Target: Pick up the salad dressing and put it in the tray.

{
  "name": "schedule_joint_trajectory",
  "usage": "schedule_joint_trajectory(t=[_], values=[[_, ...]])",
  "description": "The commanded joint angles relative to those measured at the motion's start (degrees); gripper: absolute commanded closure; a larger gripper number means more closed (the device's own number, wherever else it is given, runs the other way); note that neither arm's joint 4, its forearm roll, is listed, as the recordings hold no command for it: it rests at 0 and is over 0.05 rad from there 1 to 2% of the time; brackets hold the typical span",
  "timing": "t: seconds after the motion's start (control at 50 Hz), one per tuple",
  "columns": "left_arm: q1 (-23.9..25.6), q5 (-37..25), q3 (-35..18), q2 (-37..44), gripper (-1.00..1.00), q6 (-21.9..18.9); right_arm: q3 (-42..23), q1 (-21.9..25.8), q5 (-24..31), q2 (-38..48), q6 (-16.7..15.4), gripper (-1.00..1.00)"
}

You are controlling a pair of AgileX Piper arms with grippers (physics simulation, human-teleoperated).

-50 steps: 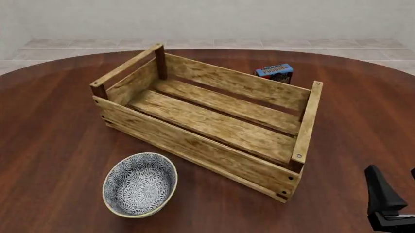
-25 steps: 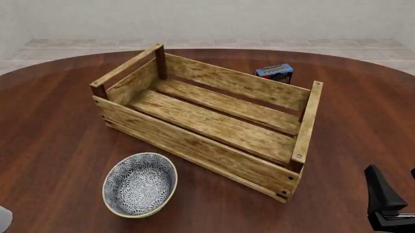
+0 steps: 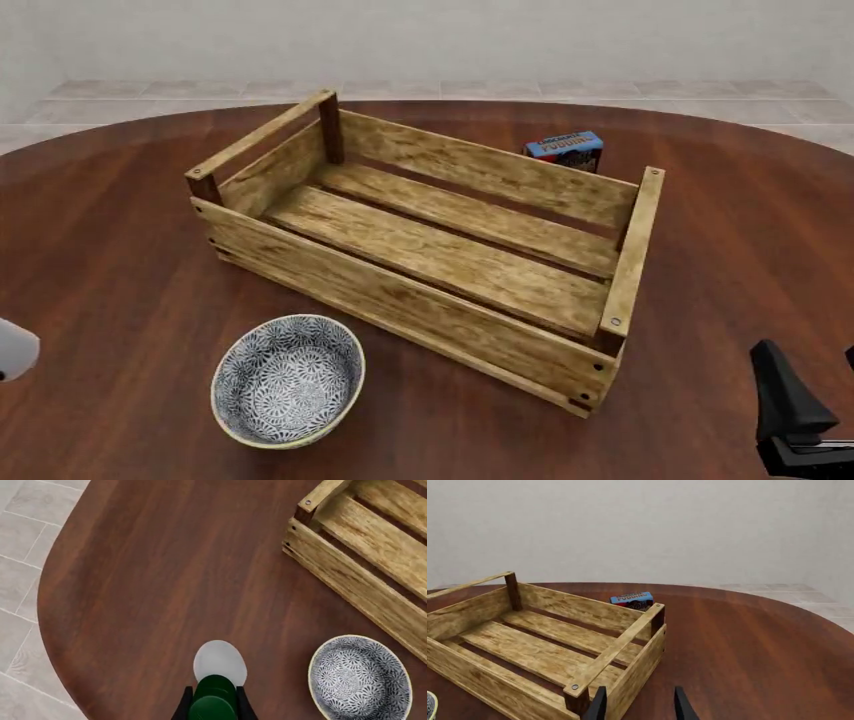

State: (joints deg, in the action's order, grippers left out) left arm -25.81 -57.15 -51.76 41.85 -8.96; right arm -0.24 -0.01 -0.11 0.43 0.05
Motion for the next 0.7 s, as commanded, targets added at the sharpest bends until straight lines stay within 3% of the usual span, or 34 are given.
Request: schedule_joint_trajectory(t=[0.02,0.22,0.7], values=[[5.1,0.3,-6.4,1.4,1.00,-1.9,0.0,0.0,0.0,0.0,0.0,-1.00],[10.4,-0.7,-17.5,5.0,1.00,-1.8,0.0,0.0,0.0,0.0,0.0,-1.00],[19.9,2.6,-28.5,16.0,1.00,-4.8,0.0,0.0,0.0,0.0,0.0,-1.00]])
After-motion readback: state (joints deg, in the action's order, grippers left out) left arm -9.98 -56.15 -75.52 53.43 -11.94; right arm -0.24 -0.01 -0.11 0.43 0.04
